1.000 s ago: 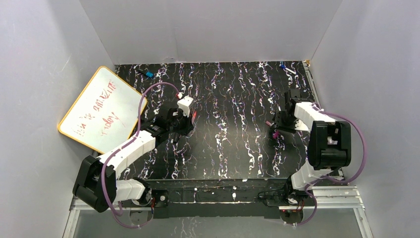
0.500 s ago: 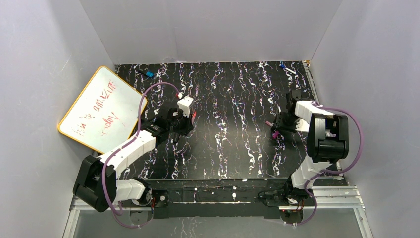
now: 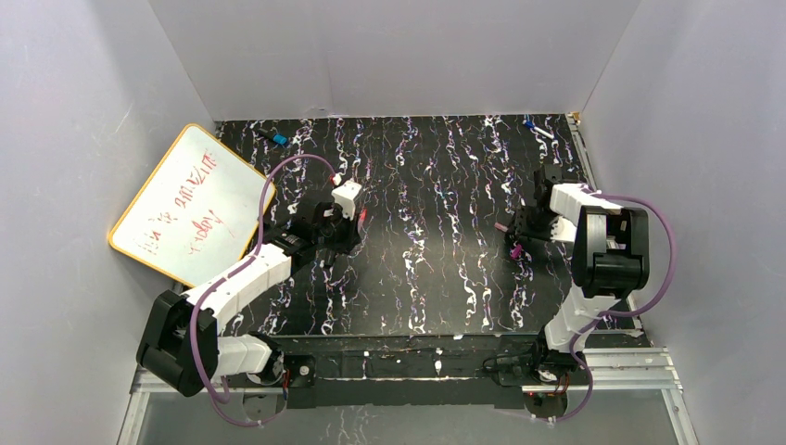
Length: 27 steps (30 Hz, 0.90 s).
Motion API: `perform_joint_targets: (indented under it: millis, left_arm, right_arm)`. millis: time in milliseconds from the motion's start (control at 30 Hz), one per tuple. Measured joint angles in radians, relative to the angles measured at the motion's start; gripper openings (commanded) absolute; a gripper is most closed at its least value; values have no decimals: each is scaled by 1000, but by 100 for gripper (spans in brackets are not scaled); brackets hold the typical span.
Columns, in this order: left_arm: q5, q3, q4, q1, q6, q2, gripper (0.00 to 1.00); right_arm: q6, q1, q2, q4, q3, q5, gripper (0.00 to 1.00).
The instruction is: Insert the pens into the pen caps
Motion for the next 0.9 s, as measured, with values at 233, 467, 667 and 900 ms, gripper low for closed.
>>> perform_joint_targets:
  millis: [233, 467, 667, 900]
  left_arm:
    - [-5, 0, -2, 0, 5, 0, 0]
    - [-12, 0, -3, 0, 6, 0, 0]
    - [-12, 0, -2, 0, 6, 0, 0]
    - [-4, 0, 3, 0, 6, 0, 0]
  right_arm:
    - [-9, 0, 7, -9, 9, 0, 6]
    - [-67, 0, 22, -17, 32, 0, 1]
    - [-193, 12, 37, -23, 78, 22, 1]
    - [-330, 141, -53, -44, 127, 116, 1]
